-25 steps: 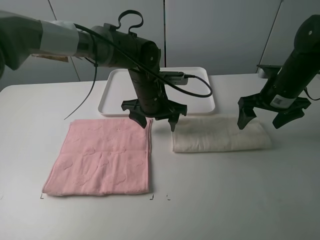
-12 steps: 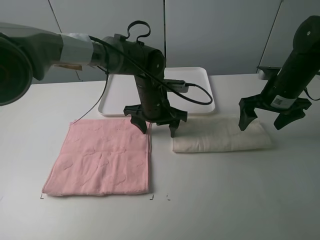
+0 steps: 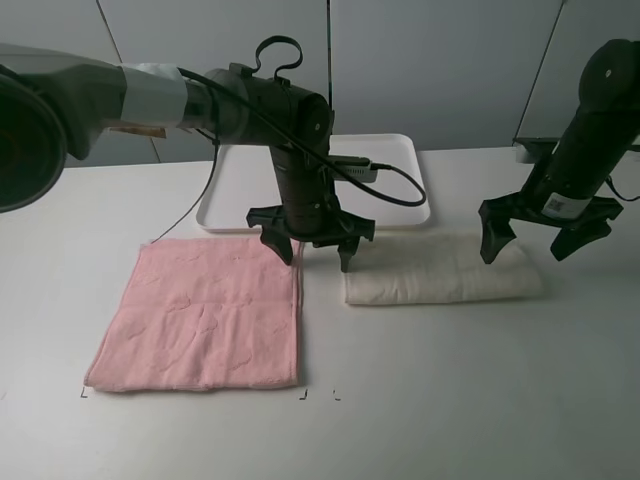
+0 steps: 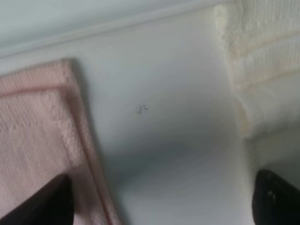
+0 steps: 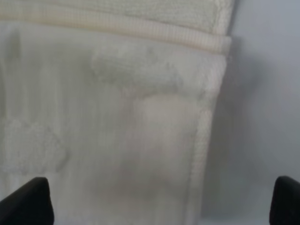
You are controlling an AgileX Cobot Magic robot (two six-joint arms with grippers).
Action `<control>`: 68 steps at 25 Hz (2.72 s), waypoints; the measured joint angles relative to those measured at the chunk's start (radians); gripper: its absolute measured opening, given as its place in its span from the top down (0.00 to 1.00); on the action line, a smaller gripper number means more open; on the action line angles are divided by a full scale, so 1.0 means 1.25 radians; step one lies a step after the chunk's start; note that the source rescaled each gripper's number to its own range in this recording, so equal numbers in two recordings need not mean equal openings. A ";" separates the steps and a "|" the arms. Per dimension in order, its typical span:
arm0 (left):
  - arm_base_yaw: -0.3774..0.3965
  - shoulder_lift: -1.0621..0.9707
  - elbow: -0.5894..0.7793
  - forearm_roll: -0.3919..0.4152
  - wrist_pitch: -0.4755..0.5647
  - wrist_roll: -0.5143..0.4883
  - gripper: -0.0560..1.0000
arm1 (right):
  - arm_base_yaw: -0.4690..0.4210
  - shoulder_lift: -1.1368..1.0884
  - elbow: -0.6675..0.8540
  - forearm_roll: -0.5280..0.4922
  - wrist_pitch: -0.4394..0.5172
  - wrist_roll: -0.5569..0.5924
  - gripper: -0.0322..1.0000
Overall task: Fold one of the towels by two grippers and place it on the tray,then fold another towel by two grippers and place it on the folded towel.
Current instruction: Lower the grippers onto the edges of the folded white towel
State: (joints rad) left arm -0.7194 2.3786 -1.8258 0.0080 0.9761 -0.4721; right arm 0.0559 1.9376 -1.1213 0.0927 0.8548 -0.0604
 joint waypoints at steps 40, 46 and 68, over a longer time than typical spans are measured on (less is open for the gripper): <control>-0.011 0.049 -0.073 -0.001 0.049 0.010 0.06 | -0.004 0.017 -0.078 -0.008 0.064 0.012 0.00; -0.011 0.049 -0.073 0.001 0.053 0.010 0.06 | -0.047 0.063 -0.123 0.003 0.125 0.012 0.00; -0.011 0.049 -0.073 0.001 0.055 0.018 0.06 | -0.020 0.128 -0.125 0.004 0.061 0.009 0.00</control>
State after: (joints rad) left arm -0.7337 2.4393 -1.9173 0.0088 1.0454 -0.4496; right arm 0.0308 2.0982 -1.2773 0.0980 0.9311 -0.0491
